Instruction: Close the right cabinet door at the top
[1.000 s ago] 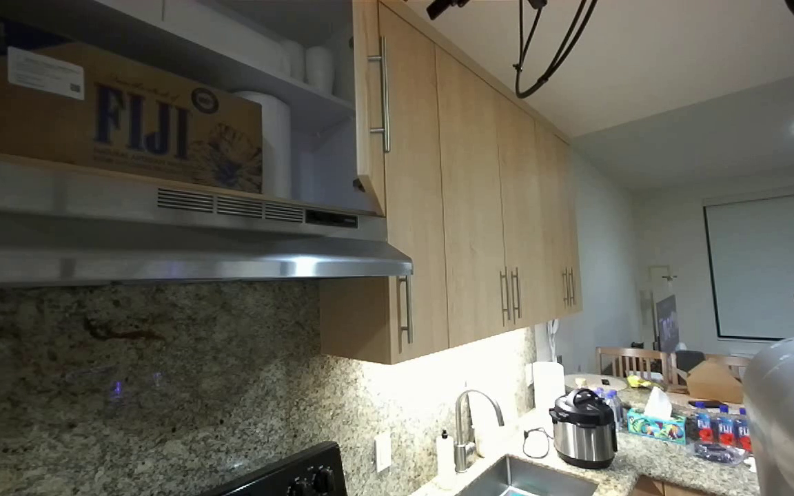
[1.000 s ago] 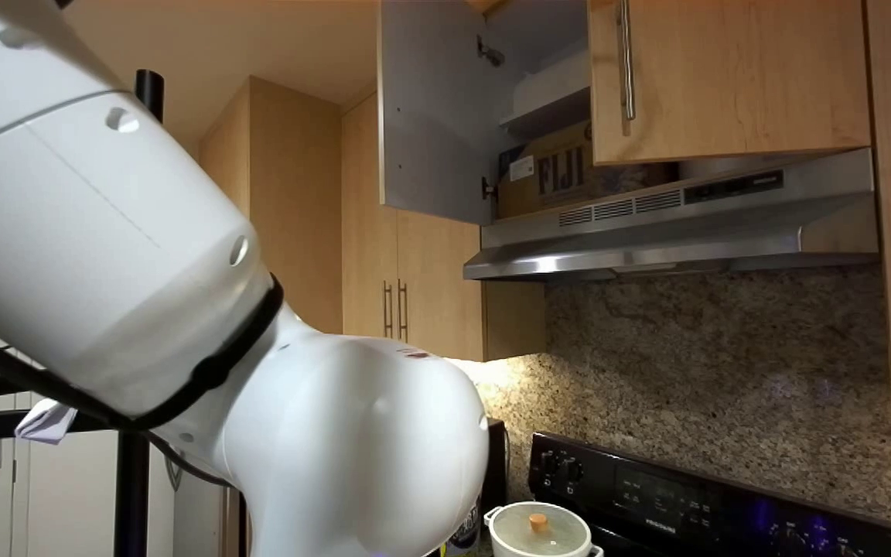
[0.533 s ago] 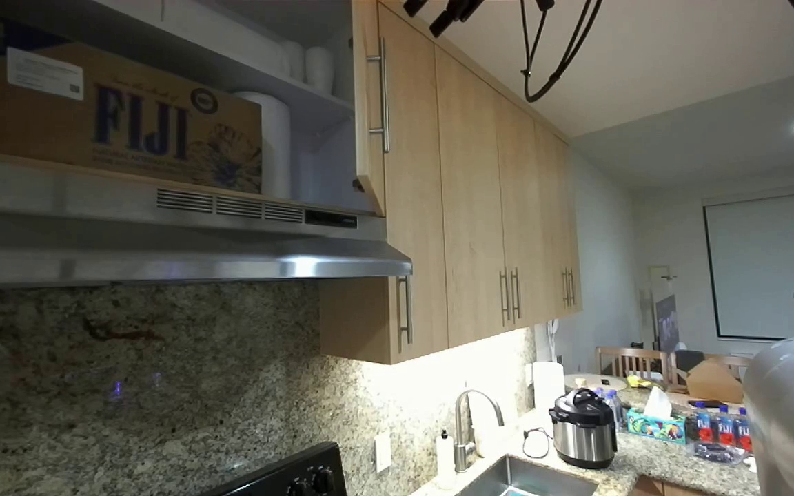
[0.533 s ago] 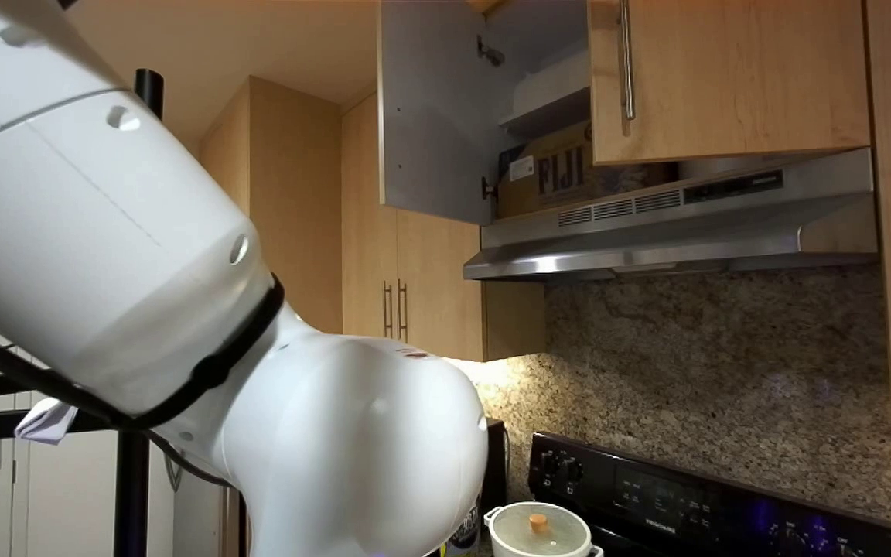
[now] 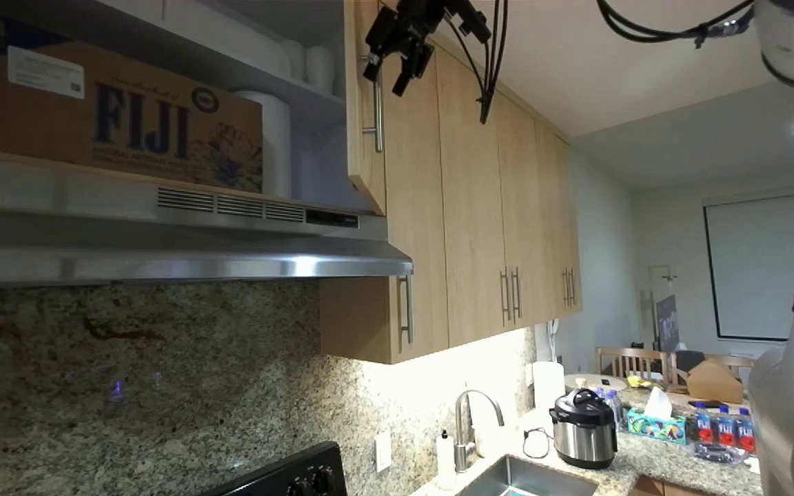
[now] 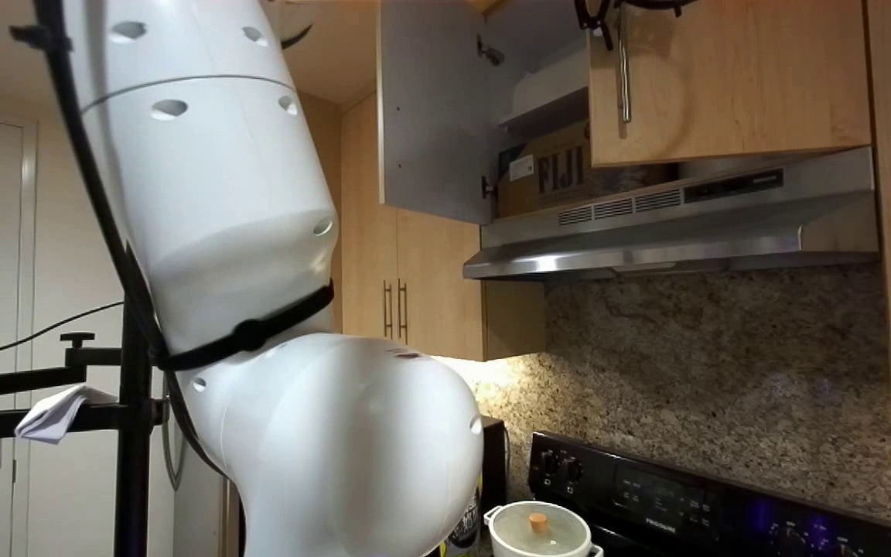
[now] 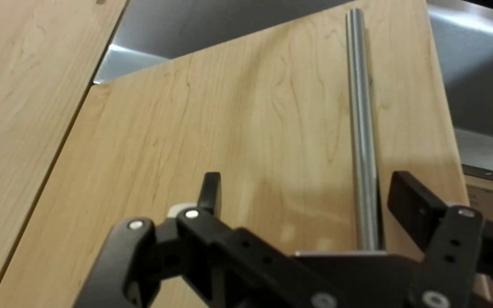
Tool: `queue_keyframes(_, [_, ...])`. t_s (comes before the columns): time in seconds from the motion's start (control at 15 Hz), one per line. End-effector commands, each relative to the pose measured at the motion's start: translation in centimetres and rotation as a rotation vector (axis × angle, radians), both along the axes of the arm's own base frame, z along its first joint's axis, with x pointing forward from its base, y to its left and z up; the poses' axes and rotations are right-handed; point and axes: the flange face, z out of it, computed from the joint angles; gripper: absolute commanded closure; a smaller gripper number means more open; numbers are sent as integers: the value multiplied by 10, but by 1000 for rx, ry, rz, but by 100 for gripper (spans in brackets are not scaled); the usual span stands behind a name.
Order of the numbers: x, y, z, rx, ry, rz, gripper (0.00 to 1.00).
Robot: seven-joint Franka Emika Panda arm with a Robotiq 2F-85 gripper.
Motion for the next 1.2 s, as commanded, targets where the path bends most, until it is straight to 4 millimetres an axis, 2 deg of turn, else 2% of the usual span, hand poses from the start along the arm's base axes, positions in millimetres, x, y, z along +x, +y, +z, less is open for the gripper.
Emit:
queue_keyframes(0.0, [4, 0, 19, 7, 57, -25, 0])
queue_keyframes(0.33, [-6, 13, 36, 11, 73, 25, 0])
queue_keyframes(0.53, [-2, 28, 36, 44, 119, 90, 0])
queue_keyframes(0.73, [10, 41, 31, 58, 161, 128, 0])
queue_keyframes(1.13, [46, 52, 18, 72, 197, 127, 0])
